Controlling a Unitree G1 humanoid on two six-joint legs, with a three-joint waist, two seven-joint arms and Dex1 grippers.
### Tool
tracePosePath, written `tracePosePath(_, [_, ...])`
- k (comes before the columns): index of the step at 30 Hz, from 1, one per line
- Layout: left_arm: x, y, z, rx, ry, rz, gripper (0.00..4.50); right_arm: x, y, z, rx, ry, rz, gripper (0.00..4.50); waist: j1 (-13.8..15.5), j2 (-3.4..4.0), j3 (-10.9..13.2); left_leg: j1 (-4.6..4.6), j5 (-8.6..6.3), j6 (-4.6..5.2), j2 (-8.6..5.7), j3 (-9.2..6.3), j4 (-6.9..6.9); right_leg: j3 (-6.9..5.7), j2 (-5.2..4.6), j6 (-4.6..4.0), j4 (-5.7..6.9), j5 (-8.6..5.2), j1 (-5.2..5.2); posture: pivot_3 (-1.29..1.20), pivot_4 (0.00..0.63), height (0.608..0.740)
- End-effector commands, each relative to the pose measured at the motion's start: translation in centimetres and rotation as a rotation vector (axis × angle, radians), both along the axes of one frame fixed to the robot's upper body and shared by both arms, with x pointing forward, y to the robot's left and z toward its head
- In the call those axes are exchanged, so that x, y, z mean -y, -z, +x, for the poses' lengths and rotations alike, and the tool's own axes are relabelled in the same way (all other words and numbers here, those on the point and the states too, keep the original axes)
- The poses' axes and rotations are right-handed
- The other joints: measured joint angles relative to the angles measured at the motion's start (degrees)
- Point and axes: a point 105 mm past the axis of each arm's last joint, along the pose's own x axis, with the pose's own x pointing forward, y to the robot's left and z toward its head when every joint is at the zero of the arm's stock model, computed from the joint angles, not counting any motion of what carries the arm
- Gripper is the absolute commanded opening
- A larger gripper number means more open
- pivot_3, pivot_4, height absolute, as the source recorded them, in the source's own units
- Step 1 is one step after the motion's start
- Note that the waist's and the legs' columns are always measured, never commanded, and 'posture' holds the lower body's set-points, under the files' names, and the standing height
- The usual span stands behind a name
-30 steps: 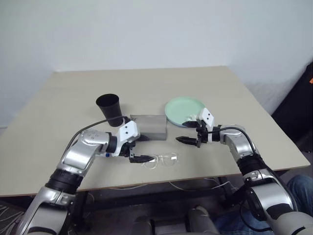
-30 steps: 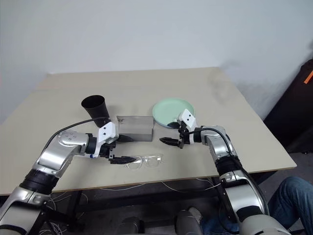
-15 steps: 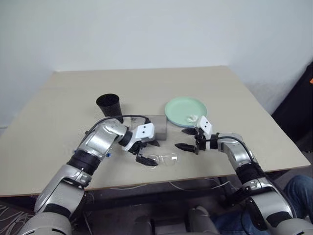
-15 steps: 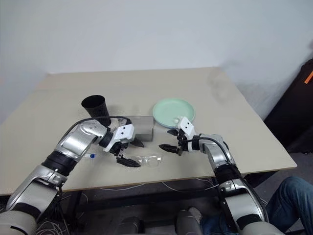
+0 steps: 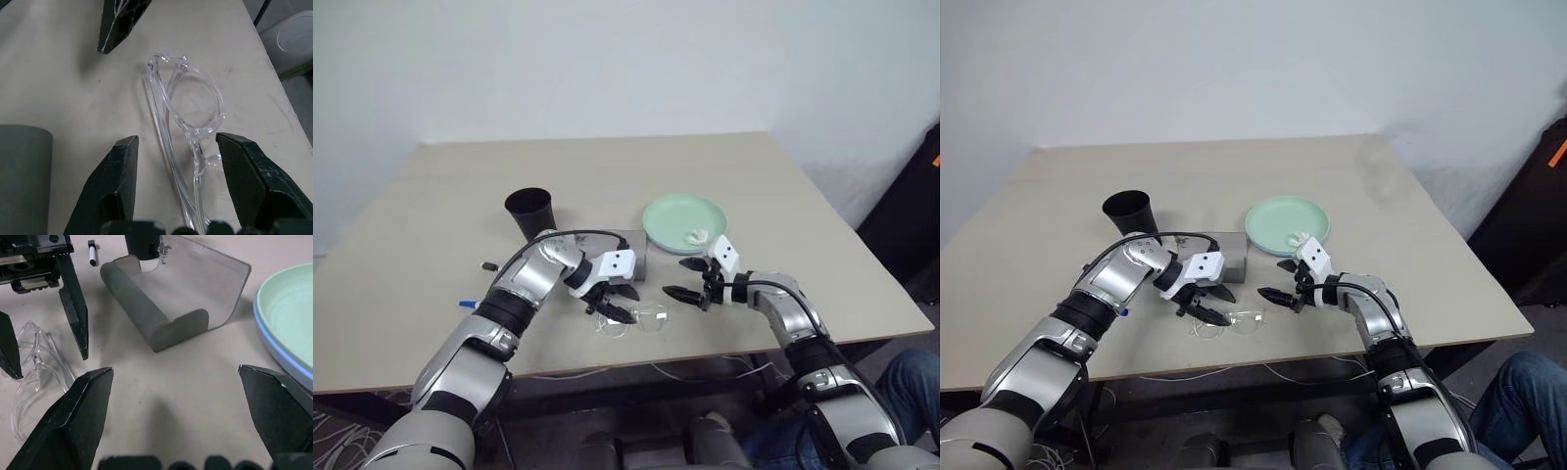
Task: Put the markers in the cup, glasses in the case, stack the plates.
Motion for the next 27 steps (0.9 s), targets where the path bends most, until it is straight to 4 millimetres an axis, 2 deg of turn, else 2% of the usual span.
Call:
tracePosePath(1, [0.3,-1.3,0.4,0.039,0.03,-0.004,2.57,-0.2,-1.6,0.4,0.055,0.008,0.037,4.45,0.0,0.0,0.0,0.0,0.0,0.0,0.0,0.0,0.0,0.0,0.0,0.0,0.0,0.0,0.0,0.0,0.0,0.74])
tracePosePath(4, [0.4,-1.2,0.2,0.034,0.046,-0.003,2.0,-0.3,-1.6,0.5,0.056,0.012,0.039,4.45,0.0,0.0,0.0,-0.01,0.0,0.0,0.0,0.0,0.0,0.0,0.0,0.01,0.0,0.01,0.0,0.0,0.0,0.74])
tracePosePath(7, [0.3,-1.1,0.2,0.038,0.045,0.009,1.07,-0.4,-1.6,0.5,0.058,0.016,0.042,4.45,0.0,0.0,0.0,0.0,0.0,0.0,0.0,0.0,0.01,0.01,0.0,0.01,0.0,0.01,0.0,0.0,0.0,0.74])
tracePosePath(15, [-0.2,-1.5,0.2,0.029,0.055,0.017,1.07,-0.4,-1.7,0.9,0.067,0.031,0.042,4.45,-0.01,0.0,0.0,0.01,0.0,0.01,0.0,0.0,0.04,0.01,0.0,0.01,0.02,0.01,0.02,0.0,0.0,0.74])
tracePosePath(20, [-0.1,-1.9,0.1,0.023,0.059,0.006,0.05,-0.4,-1.7,1.0,0.071,0.039,0.042,4.45,0.0,0.0,0.0,0.01,0.0,0.01,0.0,0.0,0.04,0.01,0.0,0.02,0.02,0.01,0.02,0.0,0.0,0.74])
tracePosePath(27, [0.0,-2.1,0.3,0.038,0.057,0.006,0.05,-0.2,-1.6,1.1,0.074,0.05,0.041,4.45,-0.01,0.0,0.0,0.03,0.01,0.01,0.0,-0.01,0.06,0.01,0.0,0.02,0.03,0.01,0.05,0.0,0.0,0.74])
